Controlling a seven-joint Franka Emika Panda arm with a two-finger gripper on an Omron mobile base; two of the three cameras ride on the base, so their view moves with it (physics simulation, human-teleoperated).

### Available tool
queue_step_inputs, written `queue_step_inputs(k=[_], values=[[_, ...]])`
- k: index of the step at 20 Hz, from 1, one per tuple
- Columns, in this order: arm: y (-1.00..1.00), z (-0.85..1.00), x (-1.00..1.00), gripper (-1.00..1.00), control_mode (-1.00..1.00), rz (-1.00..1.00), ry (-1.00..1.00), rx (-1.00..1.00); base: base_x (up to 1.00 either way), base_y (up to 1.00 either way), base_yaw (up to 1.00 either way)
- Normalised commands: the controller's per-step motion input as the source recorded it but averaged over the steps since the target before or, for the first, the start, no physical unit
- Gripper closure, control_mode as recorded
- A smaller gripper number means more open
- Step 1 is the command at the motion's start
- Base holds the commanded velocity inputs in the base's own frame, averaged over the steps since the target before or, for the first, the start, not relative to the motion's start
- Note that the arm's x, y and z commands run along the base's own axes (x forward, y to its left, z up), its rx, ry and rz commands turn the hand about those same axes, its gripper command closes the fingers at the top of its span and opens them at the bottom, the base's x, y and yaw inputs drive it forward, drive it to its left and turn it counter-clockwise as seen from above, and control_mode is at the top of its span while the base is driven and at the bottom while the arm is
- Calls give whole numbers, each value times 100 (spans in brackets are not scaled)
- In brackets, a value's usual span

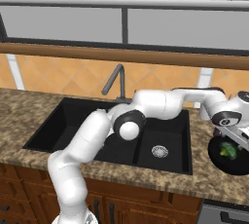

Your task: Pick the broccoli from the sink and place it in the bowl. Then pick the bowl and place it in the microwave. Then close the microwave door and press the start button.

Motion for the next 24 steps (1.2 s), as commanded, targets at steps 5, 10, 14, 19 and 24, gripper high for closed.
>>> queue_step_inputs(k=[5, 10, 14, 19, 24], values=[[33, 15, -13, -100, -100, 4, -2, -2, 0, 0, 0], [63, 15, -25, -100, -100, 8, 0, -7, 0, 0, 0], [60, 18, -16, -100, -100, 16, 6, -13, 0, 0, 0], [38, 1, 0, -100, -100, 19, 19, -13, 0, 0, 0], [22, -1, 5, -100, -100, 16, 36, -2, 0, 0, 0]])
